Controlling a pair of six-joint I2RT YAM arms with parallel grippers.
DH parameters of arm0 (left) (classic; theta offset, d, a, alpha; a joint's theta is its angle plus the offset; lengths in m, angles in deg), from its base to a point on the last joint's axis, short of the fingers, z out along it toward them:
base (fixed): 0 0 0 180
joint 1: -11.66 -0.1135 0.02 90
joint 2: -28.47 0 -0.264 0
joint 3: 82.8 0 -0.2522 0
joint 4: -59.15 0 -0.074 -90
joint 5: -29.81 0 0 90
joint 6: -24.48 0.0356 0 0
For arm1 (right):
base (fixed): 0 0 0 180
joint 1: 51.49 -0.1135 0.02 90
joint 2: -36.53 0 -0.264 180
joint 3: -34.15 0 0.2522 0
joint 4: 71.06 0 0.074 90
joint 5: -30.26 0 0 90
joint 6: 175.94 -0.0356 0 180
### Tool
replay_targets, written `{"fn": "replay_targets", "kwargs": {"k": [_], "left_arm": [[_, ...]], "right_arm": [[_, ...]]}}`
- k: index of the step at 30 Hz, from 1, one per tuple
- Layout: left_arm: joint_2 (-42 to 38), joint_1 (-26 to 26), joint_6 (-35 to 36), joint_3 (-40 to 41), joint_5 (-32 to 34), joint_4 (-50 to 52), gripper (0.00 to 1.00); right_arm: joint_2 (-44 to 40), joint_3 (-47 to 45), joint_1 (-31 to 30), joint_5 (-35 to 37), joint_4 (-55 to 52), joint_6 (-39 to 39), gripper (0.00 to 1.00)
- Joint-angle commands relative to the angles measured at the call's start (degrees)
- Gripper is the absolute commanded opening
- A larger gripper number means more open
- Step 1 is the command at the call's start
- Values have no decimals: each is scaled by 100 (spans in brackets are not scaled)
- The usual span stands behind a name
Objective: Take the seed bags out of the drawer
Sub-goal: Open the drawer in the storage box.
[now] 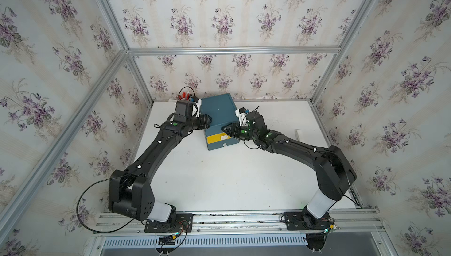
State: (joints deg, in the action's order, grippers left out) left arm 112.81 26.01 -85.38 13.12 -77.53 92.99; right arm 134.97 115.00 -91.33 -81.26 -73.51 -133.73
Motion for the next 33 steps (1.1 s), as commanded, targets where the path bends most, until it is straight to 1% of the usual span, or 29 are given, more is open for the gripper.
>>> {"fn": "replay_targets", "kwargs": {"k": [1, 11, 13, 24, 33], "left_arm": [[18, 17, 231, 19, 3, 656, 60], [37, 15, 248, 9, -29, 672, 60], [22, 15, 250, 9, -11, 682, 61], [-96, 16, 292, 19, 123, 811, 61], [-75, 15, 246, -4, 153, 840, 61]], "right_arm": [[57, 98, 13, 81, 123, 6, 37], [14, 76, 20, 114, 4, -20, 5], [-20, 37, 20, 83, -30, -28, 1], [-509, -438, -32, -321, -410, 48, 0], [-1154, -762, -113, -574, -1389, 425, 0]]}}
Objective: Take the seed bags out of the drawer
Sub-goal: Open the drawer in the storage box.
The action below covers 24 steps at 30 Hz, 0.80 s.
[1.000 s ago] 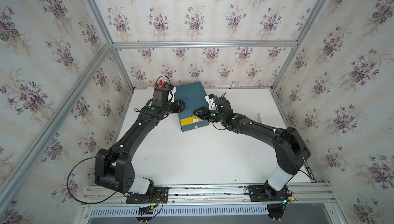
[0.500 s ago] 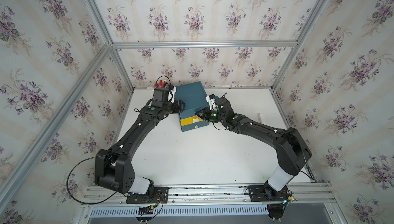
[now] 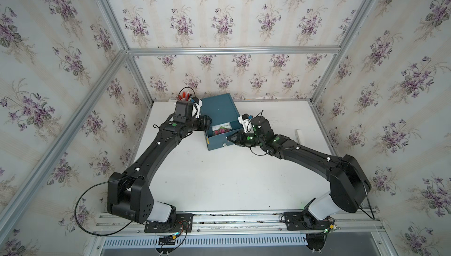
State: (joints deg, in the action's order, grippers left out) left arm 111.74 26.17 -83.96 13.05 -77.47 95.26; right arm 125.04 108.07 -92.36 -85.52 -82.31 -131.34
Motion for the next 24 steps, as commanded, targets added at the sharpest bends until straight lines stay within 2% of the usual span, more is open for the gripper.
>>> {"fn": "replay_targets", "kwargs": {"k": [1, 13, 24], "left_arm": [[32, 1, 104, -2, 154, 610, 61], [36, 1, 127, -61, 220, 709, 61], [94, 0, 165, -167, 260, 787, 61]], "right_arm": [[-256, -121, -14, -171, -586, 195, 0], [-942, -436, -225, -323, -1480, 351, 0], [-1249, -655, -361, -331, -1665, 252, 0]]}}
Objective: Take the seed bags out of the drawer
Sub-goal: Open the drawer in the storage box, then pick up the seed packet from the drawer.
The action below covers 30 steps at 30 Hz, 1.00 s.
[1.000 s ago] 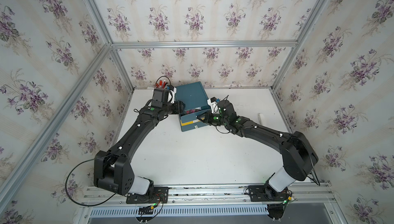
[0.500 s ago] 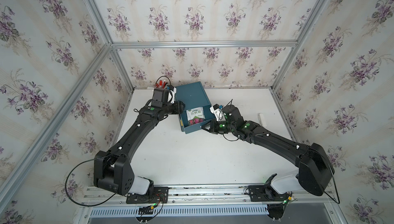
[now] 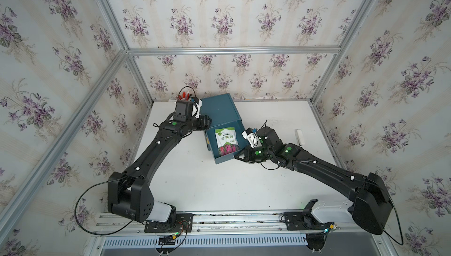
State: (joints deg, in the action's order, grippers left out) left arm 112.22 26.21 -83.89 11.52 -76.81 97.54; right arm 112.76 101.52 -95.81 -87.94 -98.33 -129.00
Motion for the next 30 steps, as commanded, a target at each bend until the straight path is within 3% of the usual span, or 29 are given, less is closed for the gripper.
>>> {"fn": "replay_targets", "kwargs": {"k": [1, 9, 15, 24, 30], "left_arm": [[54, -4, 161, -32, 199, 569, 61], [113, -9, 172, -73, 182, 588, 61], [118, -4, 176, -78, 184, 613, 61], [135, -4, 188, -85, 159, 605, 61], [134, -3, 198, -112, 169, 631, 61]], "right_arm": [[-3, 8, -15, -104, -55, 34, 0], [260, 248, -22, -110, -4, 177, 1], [321, 295, -15, -125, -50, 246, 7], [158, 448, -7, 81, -477, 403, 44], [56, 741, -2, 158, -1198, 677, 62]]}}
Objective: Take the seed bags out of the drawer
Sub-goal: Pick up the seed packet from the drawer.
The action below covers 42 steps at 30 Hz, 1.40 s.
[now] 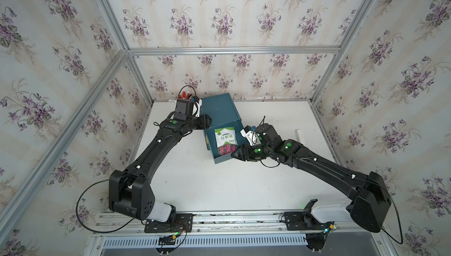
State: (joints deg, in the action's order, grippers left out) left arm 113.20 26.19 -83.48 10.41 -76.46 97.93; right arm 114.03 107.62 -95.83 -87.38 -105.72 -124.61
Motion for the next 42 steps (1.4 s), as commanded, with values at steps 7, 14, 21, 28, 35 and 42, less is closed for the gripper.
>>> {"fn": "replay_targets", "kwargs": {"k": [7, 14, 21, 28, 35, 42], "left_arm": [[25, 0, 171, 9, 160, 627, 61], [20, -2, 156, 35, 142, 606, 61], [61, -2, 142, 12, 135, 592, 61], [74, -2, 132, 0, 134, 597, 61], [94, 3, 126, 11, 117, 601, 61], [130, 4, 145, -22, 116, 615, 61]], "right_arm": [[-134, 926, 76, 103, -1659, 704, 77], [321, 1977, 389, 145, -2190, 1108, 81], [1328, 3108, 426, 614, -2646, 1565, 78], [2118, 3960, 410, 1158, -2898, 1798, 71], [2353, 3921, 401, 1493, -2647, 1671, 65], [2606, 3938, 239, 1622, -2497, 1618, 64]]}}
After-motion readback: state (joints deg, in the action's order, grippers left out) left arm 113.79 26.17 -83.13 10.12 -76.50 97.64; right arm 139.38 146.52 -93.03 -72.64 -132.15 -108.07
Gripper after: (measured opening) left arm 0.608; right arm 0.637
